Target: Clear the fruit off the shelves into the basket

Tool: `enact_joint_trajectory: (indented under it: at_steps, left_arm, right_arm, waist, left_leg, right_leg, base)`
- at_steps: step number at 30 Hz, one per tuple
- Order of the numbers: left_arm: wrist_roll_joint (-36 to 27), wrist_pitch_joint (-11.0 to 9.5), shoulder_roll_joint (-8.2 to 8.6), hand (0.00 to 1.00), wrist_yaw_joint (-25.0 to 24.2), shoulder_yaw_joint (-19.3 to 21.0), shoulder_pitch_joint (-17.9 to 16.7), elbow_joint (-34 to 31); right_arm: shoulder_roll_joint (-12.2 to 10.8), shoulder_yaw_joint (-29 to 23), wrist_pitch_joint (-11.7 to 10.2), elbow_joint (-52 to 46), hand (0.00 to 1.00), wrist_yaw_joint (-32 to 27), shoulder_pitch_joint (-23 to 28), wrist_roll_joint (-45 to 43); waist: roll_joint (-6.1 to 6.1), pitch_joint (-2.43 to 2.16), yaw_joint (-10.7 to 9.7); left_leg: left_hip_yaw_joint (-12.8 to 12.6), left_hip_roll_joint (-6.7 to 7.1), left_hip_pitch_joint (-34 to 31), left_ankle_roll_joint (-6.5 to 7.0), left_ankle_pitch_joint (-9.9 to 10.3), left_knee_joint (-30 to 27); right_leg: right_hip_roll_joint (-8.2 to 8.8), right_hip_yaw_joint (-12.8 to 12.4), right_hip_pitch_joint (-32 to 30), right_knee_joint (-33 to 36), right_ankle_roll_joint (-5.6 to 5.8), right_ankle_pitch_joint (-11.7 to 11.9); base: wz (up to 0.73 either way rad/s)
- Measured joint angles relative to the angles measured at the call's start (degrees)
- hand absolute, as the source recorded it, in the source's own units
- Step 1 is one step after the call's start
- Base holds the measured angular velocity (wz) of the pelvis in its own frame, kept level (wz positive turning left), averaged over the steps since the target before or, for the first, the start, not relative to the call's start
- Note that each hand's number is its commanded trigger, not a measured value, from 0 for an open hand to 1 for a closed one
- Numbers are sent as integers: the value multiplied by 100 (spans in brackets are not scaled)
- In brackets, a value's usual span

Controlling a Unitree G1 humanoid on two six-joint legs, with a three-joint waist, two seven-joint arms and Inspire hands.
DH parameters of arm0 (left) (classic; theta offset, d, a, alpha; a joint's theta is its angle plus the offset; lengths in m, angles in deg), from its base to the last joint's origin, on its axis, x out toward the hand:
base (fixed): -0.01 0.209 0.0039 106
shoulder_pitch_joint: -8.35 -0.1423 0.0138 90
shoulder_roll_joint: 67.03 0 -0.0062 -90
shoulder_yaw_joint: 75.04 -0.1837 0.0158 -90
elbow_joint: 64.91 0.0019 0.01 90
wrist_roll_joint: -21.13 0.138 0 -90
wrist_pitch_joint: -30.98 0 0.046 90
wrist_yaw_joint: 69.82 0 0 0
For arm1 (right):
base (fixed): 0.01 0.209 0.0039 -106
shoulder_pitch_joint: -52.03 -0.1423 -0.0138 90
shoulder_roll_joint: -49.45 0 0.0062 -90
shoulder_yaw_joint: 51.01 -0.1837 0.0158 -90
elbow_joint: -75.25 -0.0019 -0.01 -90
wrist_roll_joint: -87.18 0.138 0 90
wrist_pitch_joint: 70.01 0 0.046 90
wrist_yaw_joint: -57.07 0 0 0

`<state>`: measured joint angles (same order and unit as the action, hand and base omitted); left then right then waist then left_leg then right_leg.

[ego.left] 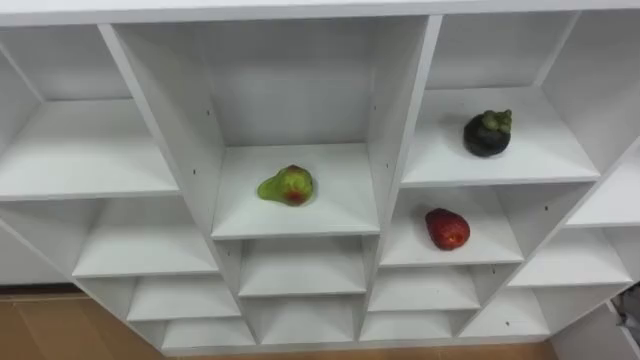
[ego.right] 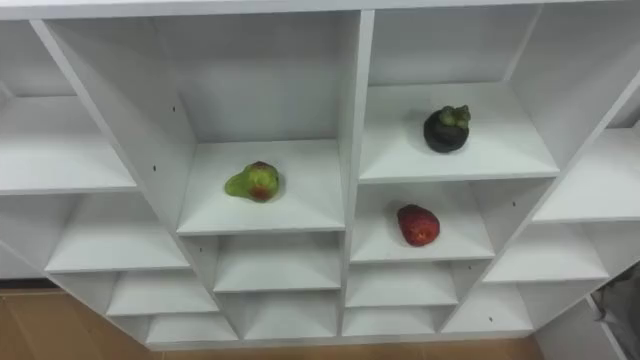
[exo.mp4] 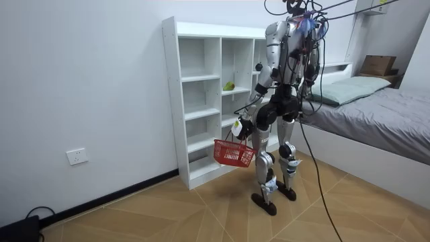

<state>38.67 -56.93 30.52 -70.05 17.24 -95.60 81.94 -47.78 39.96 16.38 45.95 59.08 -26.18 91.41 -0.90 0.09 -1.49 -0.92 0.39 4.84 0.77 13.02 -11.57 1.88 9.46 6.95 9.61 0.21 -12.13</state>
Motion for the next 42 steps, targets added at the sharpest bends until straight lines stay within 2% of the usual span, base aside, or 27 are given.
enact_joint_trajectory:
  at_steps: [8,13,19,27,31,36,38,42]
  left_arm:
    - [-2,0,7,100,60,28,-6,1]
    - [-18,-5,8,100,148,-2,2,-115]
    - [-239,-247,15,100,311,-23,75,-184]
    - [-449,-357,15,100,458,-28,53,-155]
    - [-463,-408,13,100,486,-28,35,-171]
    - [-685,-607,14,100,486,-39,78,-161]
    - [-691,-699,35,100,502,-39,80,-165]
    - [-849,-729,83,100,510,-44,59,-165]
  right_arm:
    - [0,5,-2,443,0,14,-166,-4]
    - [-2,10,-4,446,0,-66,-150,3]
    - [-7,4,-13,442,0,-282,-120,1]
    - [-7,10,-47,399,0,-509,-90,23]
    - [-14,7,-85,45,0,-698,17,17]
    - [-25,4,-237,-447,0,-967,88,-39]
    - [-37,3,-289,-1034,0,-1130,272,-29]
    - [-53,12,-339,-1992,0,-1367,542,-41]
  waist:
    - [-62,-10,33]
    - [-50,-13,23]
    - [-22,-3,21]
    - [-19,3,21]
    - [-20,1,21]
    - [-3,-4,15]
    - [11,-8,20]
    - [32,-16,26]
  left_leg:
    - [-15,2,75,0,0,42]
    - [-16,0,86,-1,0,52]
    - [-41,-1,89,-1,-1,86]
    - [-63,-6,127,0,-1,132]
    - [-148,-21,149,1,-1,193]
    - [-227,-28,150,1,-1,202]
    - [-287,-37,162,0,-1,205]
    - [-374,-57,178,0,-1,209]
  right_leg:
    - [-1,-6,54,-87,1,-1]
    - [-8,-8,51,-89,1,10]
    - [-8,-23,57,-91,3,11]
    - [-20,-78,50,-84,2,14]
    - [-41,-172,21,-93,7,20]
    - [-49,-242,11,-84,5,26]
    - [-51,-268,2,-77,1,31]
    - [-67,-314,-14,-73,-11,49]
  base:
    - [0]
    - [0]
    - [0]
    - [-1]
    - [-10]
    - [-9]
    - [-7]
    - [-10]
